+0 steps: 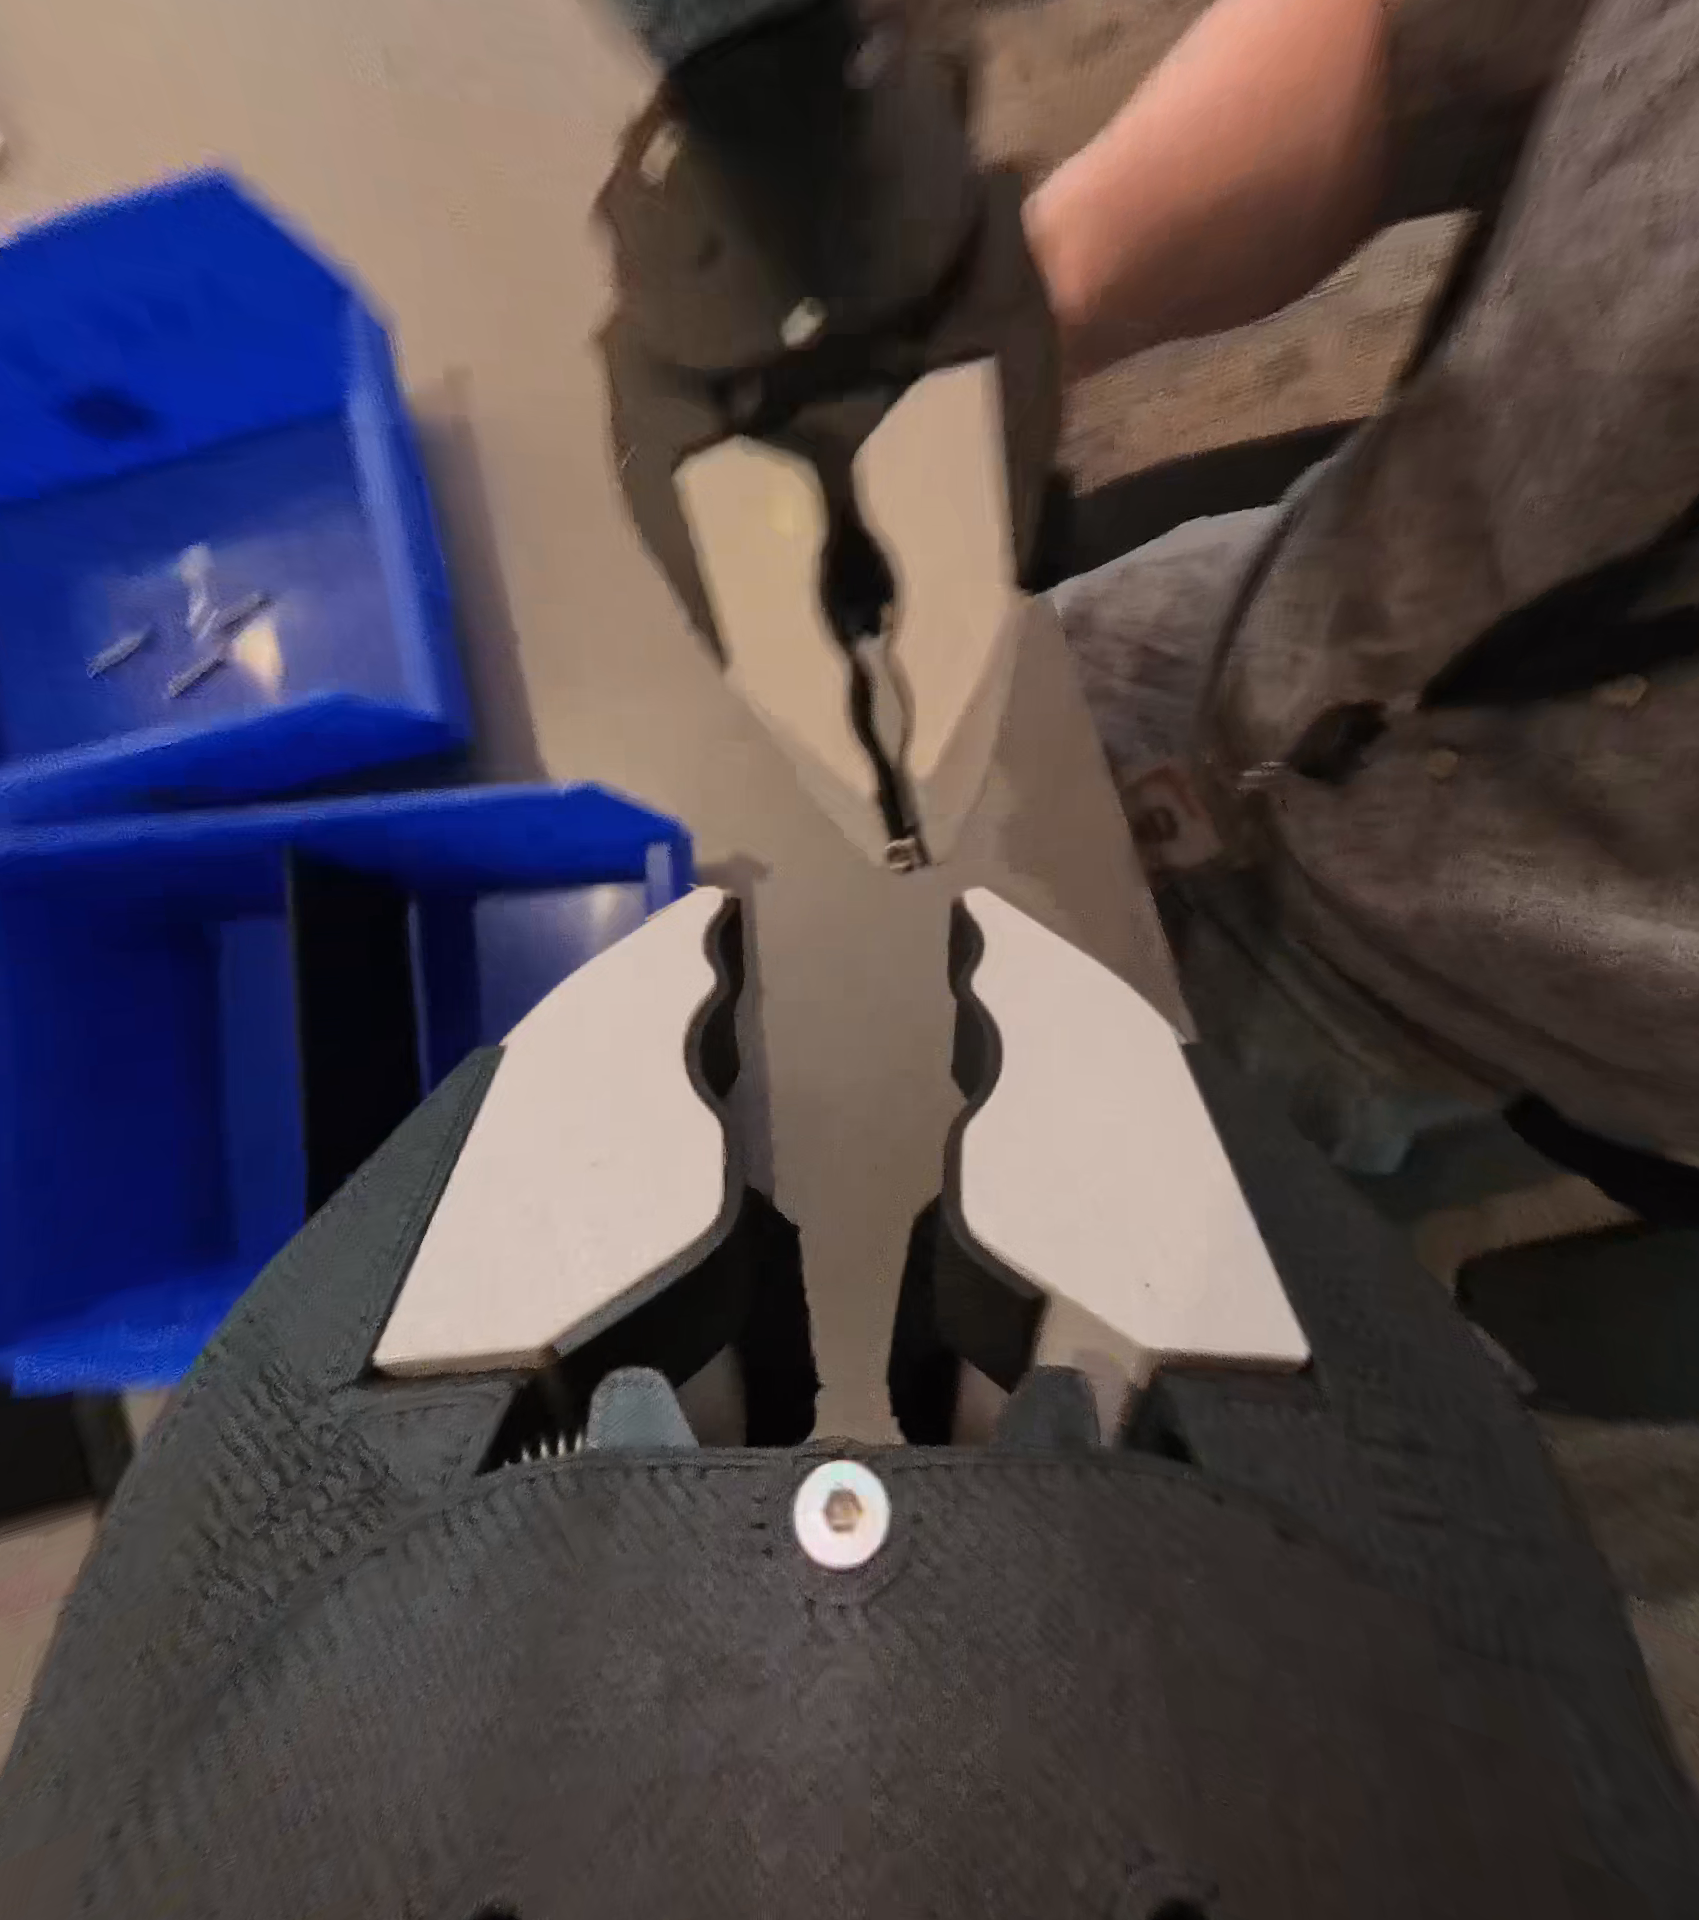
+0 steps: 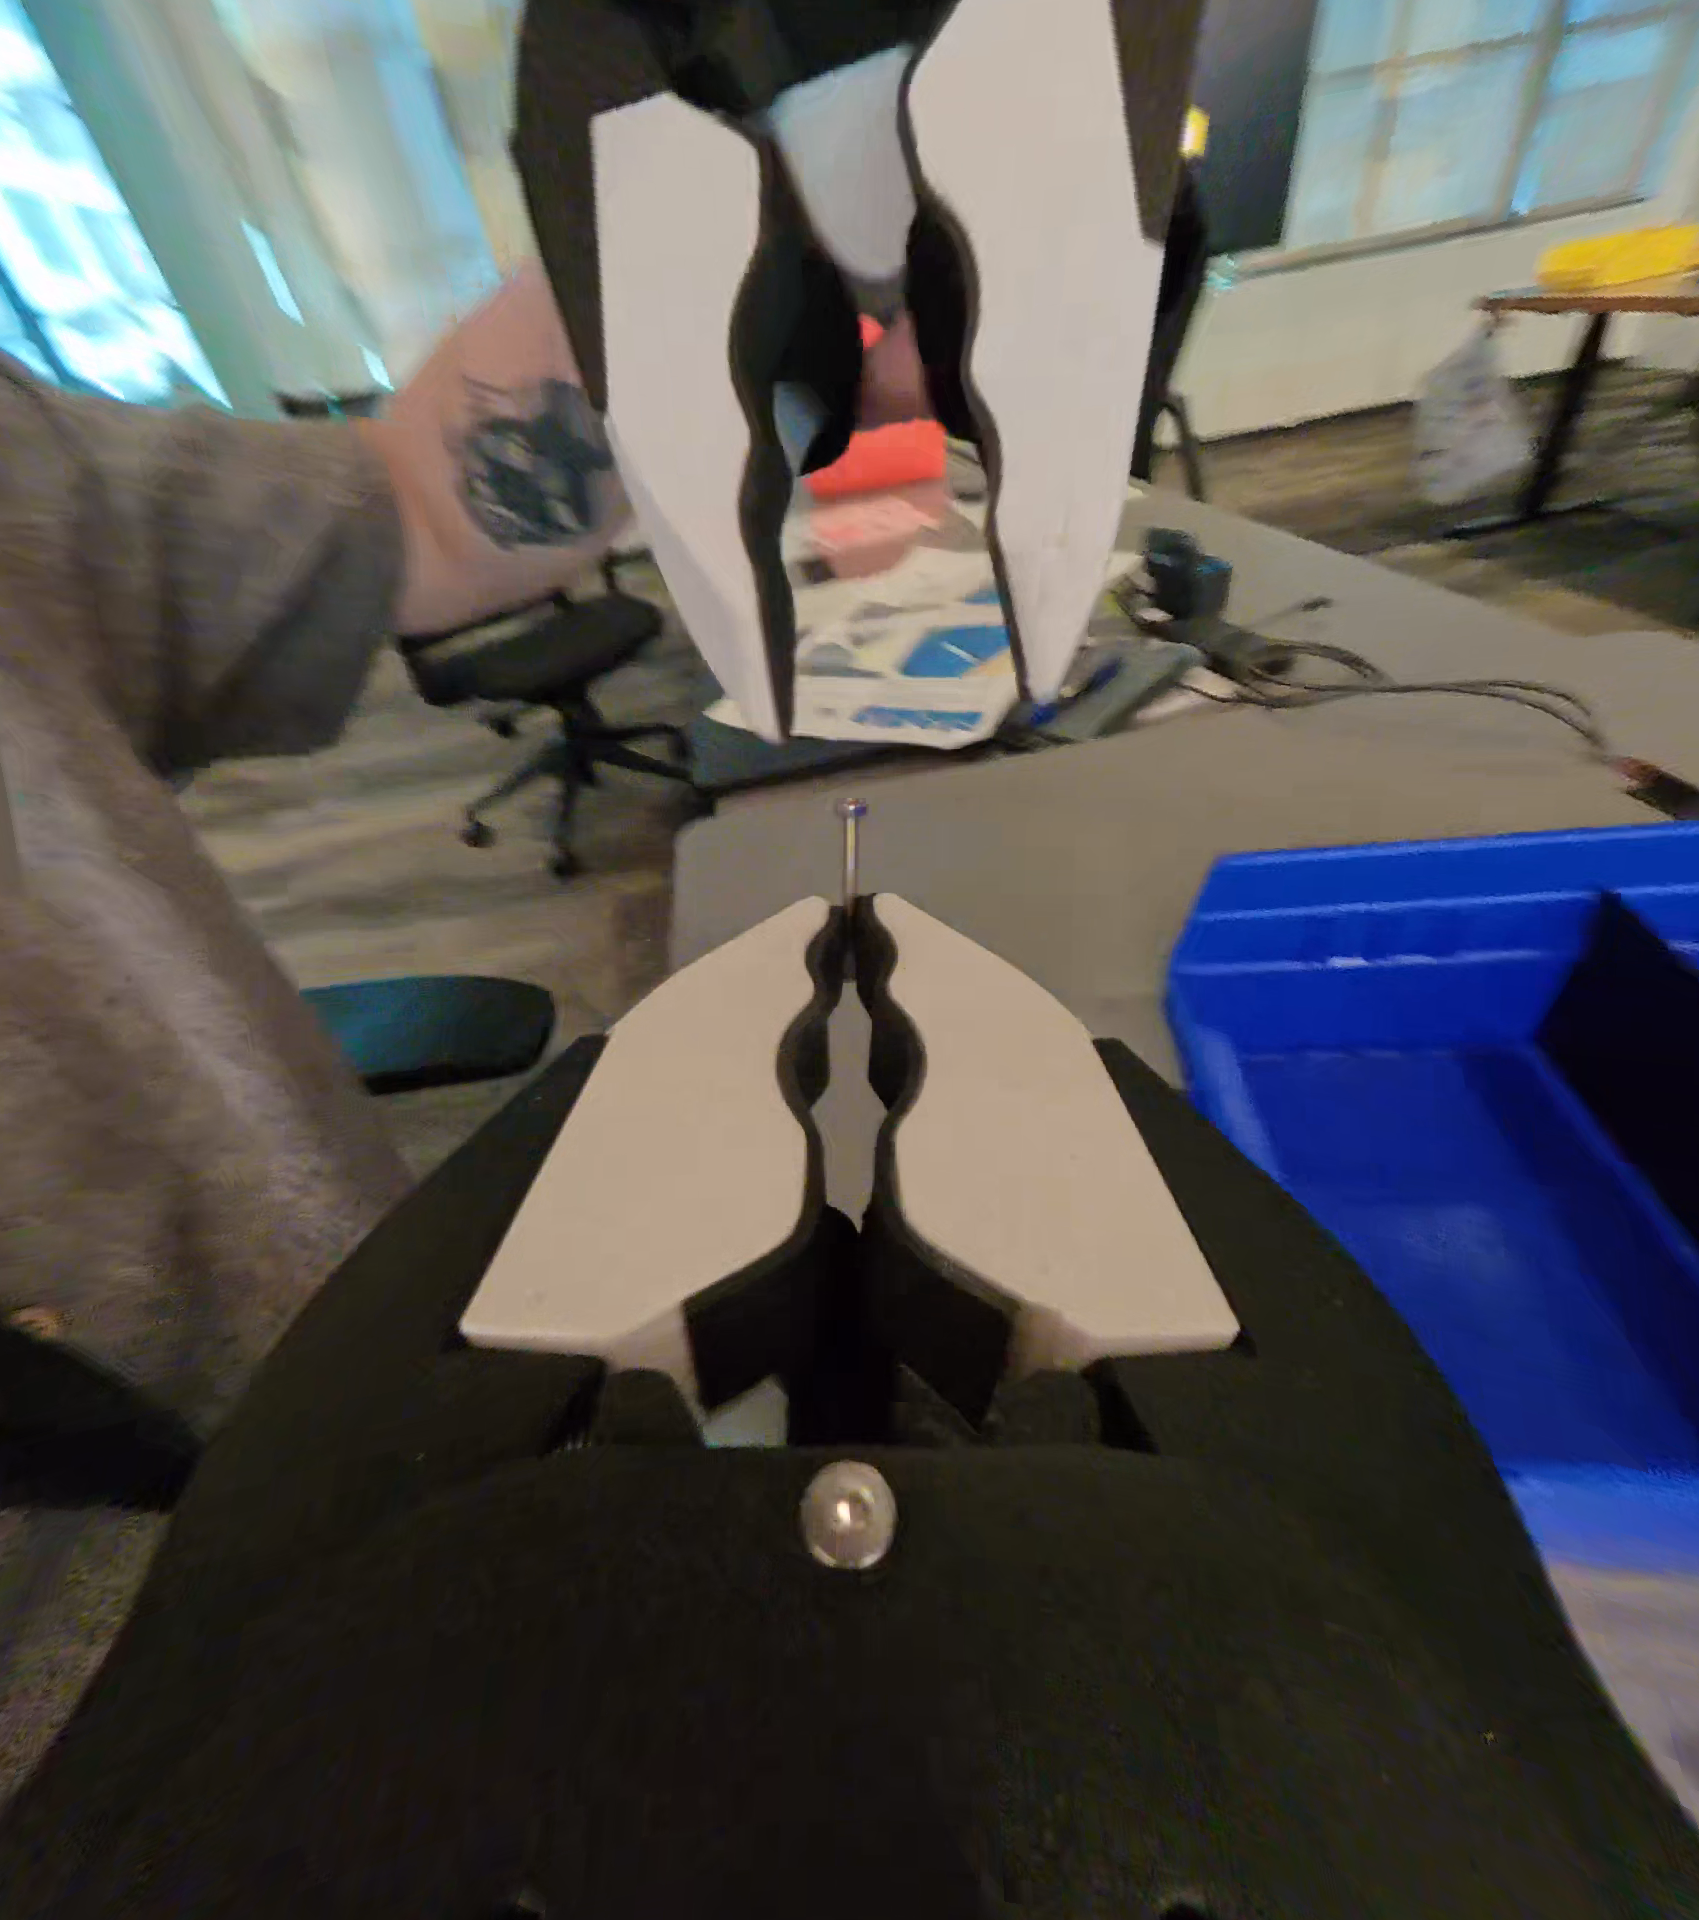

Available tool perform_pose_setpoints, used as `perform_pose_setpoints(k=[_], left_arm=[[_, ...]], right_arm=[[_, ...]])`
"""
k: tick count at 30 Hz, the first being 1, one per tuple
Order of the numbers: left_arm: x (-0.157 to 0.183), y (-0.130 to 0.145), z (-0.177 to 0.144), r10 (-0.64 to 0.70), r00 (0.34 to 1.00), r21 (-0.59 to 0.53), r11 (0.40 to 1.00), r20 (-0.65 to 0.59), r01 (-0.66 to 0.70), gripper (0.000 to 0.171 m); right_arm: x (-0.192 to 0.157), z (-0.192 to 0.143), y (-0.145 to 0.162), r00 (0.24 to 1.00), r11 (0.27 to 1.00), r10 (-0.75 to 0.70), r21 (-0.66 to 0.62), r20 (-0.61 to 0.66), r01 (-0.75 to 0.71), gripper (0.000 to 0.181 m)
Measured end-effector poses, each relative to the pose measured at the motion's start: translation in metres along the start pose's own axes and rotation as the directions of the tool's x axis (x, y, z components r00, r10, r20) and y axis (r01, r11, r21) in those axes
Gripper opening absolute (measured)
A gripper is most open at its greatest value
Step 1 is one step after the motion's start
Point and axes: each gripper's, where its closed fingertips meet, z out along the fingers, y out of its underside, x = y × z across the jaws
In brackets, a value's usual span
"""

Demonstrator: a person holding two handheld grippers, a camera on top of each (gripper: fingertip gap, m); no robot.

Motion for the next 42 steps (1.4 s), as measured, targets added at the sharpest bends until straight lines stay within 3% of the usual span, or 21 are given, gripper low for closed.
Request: perform_pose_setpoints(k=[3, 8, 32, 38, 42], left_arm=[[0.004, 0.016, 0.011, -0.181, 0.983, -0.098, 0.979, -0.011, 0.179, 0.040], [0.004, 0.013, 0.012, -0.319, 0.947, -0.059, 0.947, -0.040, 0.317, 0.025], [0.012, 0.009, 0.024, -0.328, 0.939, -0.065, 0.944, -0.100, 0.323, 0.006], [0.013, 0.006, 0.023, -0.240, 0.967, -0.057, 0.970, -0.088, 0.236, 0.005], [0.017, 0.003, 0.023, -0.108, 0.993, -0.050, 0.993, -0.055, 0.105, 0.006]], right_arm=[[0.007, 0.002, 0.004, 0.994, 0.996, -0.030, -0.090, -0.104, 0.020, 0.002], [0.010, 0.005, 0.007, 0.976, 0.986, -0.092, -0.156, -0.198, 0.061, 0.002], [0.009, 0.003, 0.011, 0.955, 0.972, -0.148, -0.218, -0.258, 0.092, 0.002], [0.006, 0.002, 0.009, 0.977, 0.983, -0.089, -0.177, -0.193, 0.055, 0.002], [-0.003, 0.001, 0.008, 0.998, 0.993, 0.042, -0.111, -0.053, -0.048, 0.002]])
